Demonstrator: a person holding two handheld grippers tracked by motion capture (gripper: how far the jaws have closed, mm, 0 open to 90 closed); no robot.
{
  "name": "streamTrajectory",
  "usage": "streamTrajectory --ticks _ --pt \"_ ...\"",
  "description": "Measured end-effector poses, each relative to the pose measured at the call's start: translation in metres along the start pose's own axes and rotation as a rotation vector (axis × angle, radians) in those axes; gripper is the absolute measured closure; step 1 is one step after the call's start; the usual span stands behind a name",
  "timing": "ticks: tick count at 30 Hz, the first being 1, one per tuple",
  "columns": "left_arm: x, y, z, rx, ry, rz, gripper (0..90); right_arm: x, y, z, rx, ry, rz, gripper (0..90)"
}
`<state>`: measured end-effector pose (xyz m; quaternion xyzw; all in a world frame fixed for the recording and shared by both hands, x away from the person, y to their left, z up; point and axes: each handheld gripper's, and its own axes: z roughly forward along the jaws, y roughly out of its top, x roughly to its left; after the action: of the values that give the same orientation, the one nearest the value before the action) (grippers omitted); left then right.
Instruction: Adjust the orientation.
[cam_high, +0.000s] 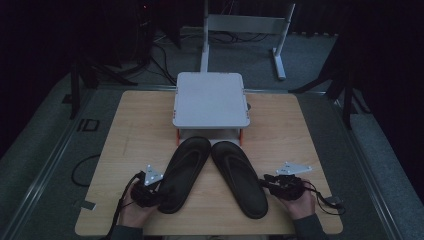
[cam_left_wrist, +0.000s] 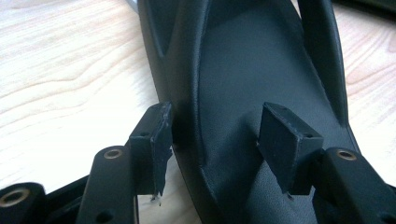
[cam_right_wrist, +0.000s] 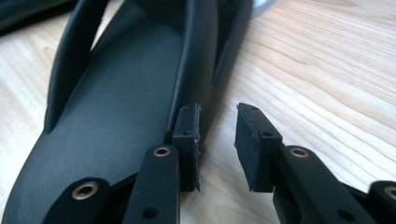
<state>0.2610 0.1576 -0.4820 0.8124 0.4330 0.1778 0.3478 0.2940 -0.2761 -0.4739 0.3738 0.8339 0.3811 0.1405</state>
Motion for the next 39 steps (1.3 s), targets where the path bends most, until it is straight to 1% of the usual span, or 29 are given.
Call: streamTrajectory --ticks 2,4,7,9,13,17,21,23,25,28,30,32,34,35,36,38,39 --pt "-0.003 0.000 0.000 0.000 0.010 0.007 44.6 0.007 0.002 0.000 -0.005 0.031 -0.025 69.5" --pt "-0.004 0.000 -0.001 0.000 0.009 0.007 44.6 0.017 0.004 0.002 -0.013 0.077 -0.049 68.7" --pt "-0.005 -0.001 -0.001 -0.001 0.012 0.009 44.6 0.026 0.006 0.005 -0.009 0.106 -0.080 68.1" --pt "-0.006 -0.001 -0.001 0.002 0.016 0.016 44.6 0.030 0.008 0.007 -0.011 0.122 -0.085 68.2" --pt "-0.005 0.000 -0.001 0.003 0.015 0.015 44.6 0.035 0.012 0.010 -0.025 0.161 -0.084 68.3" --pt "-0.006 0.000 -0.002 0.006 0.017 0.018 44.6 0.040 0.016 0.015 -0.030 0.198 -0.096 68.1" --pt "-0.007 0.002 -0.004 -0.010 0.021 0.023 44.7 0.046 0.020 0.020 -0.028 0.229 -0.118 67.5" --pt "-0.006 0.003 -0.005 -0.027 0.020 0.017 44.9 0.048 0.021 0.023 -0.028 0.244 -0.118 67.1" --pt "-0.008 0.005 -0.008 -0.047 0.030 0.022 44.8 0.049 0.023 0.026 -0.030 0.252 -0.114 66.8" --pt "-0.014 0.011 -0.012 -0.070 0.031 0.047 44.4 0.051 0.026 0.027 -0.036 0.252 -0.119 66.7" --pt "-0.020 0.016 -0.014 -0.088 0.015 0.059 44.4 0.050 0.028 0.025 -0.059 0.259 -0.113 64.7" --pt "-0.027 0.022 -0.014 -0.099 -0.003 0.070 44.3 0.049 0.032 0.023 -0.090 0.263 -0.094 60.5" --pt "-0.034 0.027 -0.010 -0.100 -0.017 0.089 44.1 0.047 0.037 0.023 -0.106 0.246 -0.085 54.9" --pt "-0.037 0.030 -0.007 -0.097 -0.026 0.095 43.9 0.046 0.040 0.024 -0.113 0.237 -0.081 54.0" --pt "-0.040 0.032 -0.003 -0.095 -0.031 0.102 43.9 0.044 0.042 0.026 -0.121 0.239 -0.071 53.2" --pt "-0.045 0.037 0.006 -0.079 -0.023 0.120 43.7 0.039 0.048 0.033 -0.125 0.225 -0.037 51.6" --pt "-0.046 0.039 0.009 -0.077 -0.022 0.122 43.7 0.037 0.052 0.038 -0.120 0.209 -0.037 51.3"
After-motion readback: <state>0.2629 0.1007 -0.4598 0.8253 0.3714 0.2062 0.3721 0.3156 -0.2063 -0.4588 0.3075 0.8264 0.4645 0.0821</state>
